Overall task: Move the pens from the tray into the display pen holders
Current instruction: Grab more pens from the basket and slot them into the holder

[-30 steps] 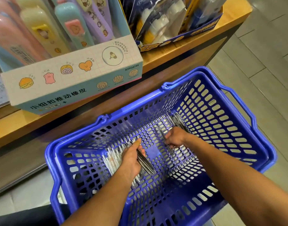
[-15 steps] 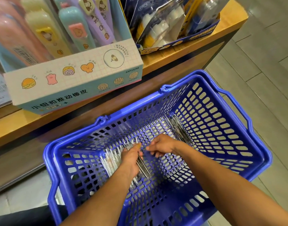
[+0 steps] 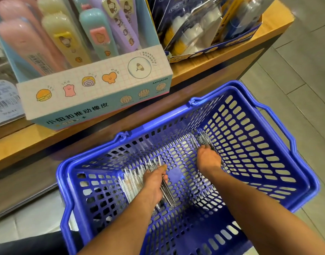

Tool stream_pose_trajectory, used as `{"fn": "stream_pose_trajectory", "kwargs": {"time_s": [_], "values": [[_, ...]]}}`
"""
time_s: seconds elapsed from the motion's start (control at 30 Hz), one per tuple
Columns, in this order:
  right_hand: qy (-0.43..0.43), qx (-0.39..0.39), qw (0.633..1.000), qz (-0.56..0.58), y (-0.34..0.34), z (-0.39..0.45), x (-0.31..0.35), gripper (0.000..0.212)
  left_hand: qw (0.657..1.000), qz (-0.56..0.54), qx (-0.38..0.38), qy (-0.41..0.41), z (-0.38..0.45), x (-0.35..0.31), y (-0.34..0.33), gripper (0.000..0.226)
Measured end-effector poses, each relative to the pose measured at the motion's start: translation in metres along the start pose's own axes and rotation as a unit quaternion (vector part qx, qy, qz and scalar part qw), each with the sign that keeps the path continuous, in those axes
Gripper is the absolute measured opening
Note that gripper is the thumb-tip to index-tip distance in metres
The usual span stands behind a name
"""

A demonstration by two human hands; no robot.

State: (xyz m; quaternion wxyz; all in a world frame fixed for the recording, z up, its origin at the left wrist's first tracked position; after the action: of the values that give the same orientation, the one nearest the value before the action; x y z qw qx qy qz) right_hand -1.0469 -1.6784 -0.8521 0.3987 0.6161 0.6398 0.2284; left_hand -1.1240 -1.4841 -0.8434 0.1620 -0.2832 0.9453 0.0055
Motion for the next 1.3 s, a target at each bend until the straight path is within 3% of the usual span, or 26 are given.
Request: {"fn": "stream_pose_trajectory", "kwargs": {"time_s": [0.13, 0.23, 0.37, 0.43, 0.5, 0.57, 0.67, 0.73, 0.77, 0.83, 0.9, 0.97, 1.07, 1.3], "values": [[-0.006, 0.030, 0.998, 0.053, -0.003, 0.001, 0.006, 0.033, 1.000, -0.003, 0.006, 0.004, -0.004, -0.003, -0.001, 0.063], [0.076, 0.122, 0.982, 0.124, 0.003, -0.002, 0.019, 0.016, 1.000, -0.019, 0.008, 0.006, -0.004, -0.004, -0.002, 0.059], [0.176, 0.294, 0.895, 0.287, 0.017, -0.026, 0.040, 0.016, 0.999, -0.044, 0.009, 0.020, -0.006, -0.003, -0.005, 0.053], [0.192, 0.331, 0.845, 0.373, 0.029, -0.039, 0.048, 0.008, 0.995, -0.083, 0.043, 0.034, -0.009, -0.005, -0.009, 0.051], [0.206, 0.348, 0.811, 0.422, 0.038, -0.048, 0.054, 0.014, 0.989, -0.117, 0.085, 0.035, -0.009, -0.006, -0.011, 0.065], [0.215, 0.345, 0.803, 0.435, 0.042, -0.054, 0.057, 0.018, 0.986, -0.120, 0.107, 0.032, -0.006, -0.007, -0.011, 0.092], [0.220, 0.317, 0.821, 0.421, 0.040, -0.056, 0.057, 0.019, 0.986, -0.128, 0.109, 0.021, -0.006, -0.010, -0.013, 0.114], [0.216, 0.318, 0.814, 0.436, 0.036, -0.056, 0.055, 0.019, 0.990, -0.117, 0.082, 0.018, -0.007, -0.011, -0.014, 0.114], [0.211, 0.321, 0.809, 0.445, 0.035, -0.056, 0.052, 0.017, 0.992, -0.105, 0.062, 0.018, -0.006, -0.010, -0.013, 0.105], [0.179, 0.301, 0.819, 0.455, 0.031, -0.047, 0.040, 0.015, 0.995, -0.087, 0.029, 0.028, -0.003, -0.008, -0.010, 0.065], [0.110, 0.211, 0.869, 0.434, 0.025, -0.027, 0.018, 0.014, 0.996, -0.078, 0.022, 0.029, -0.002, -0.007, -0.008, 0.023], [0.013, 0.094, 0.922, 0.374, 0.018, -0.010, -0.010, 0.005, 0.997, -0.075, 0.022, 0.030, -0.001, -0.007, -0.005, 0.007], [-0.071, 0.033, 0.955, 0.287, 0.005, -0.001, -0.033, 0.017, 0.997, -0.066, 0.025, 0.029, -0.003, -0.006, -0.002, 0.007], [-0.049, 0.043, 0.991, 0.117, -0.018, -0.003, -0.028, 0.042, 0.996, -0.072, 0.034, 0.027, -0.006, -0.003, -0.002, 0.010]]}}
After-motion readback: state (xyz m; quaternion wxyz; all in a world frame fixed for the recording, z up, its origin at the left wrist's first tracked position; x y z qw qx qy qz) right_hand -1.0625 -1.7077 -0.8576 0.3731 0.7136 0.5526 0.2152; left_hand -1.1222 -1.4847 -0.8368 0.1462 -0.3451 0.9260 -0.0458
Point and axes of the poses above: each hand's wrist, its own z-axis towards the middle knuckle, its own y-axis out of the back of the hand, x = y × z, the point moved 4 cm from there along z, towards the middle knuckle, and after that the axes turned 3 degrees about -z, right-handed, at the moved point
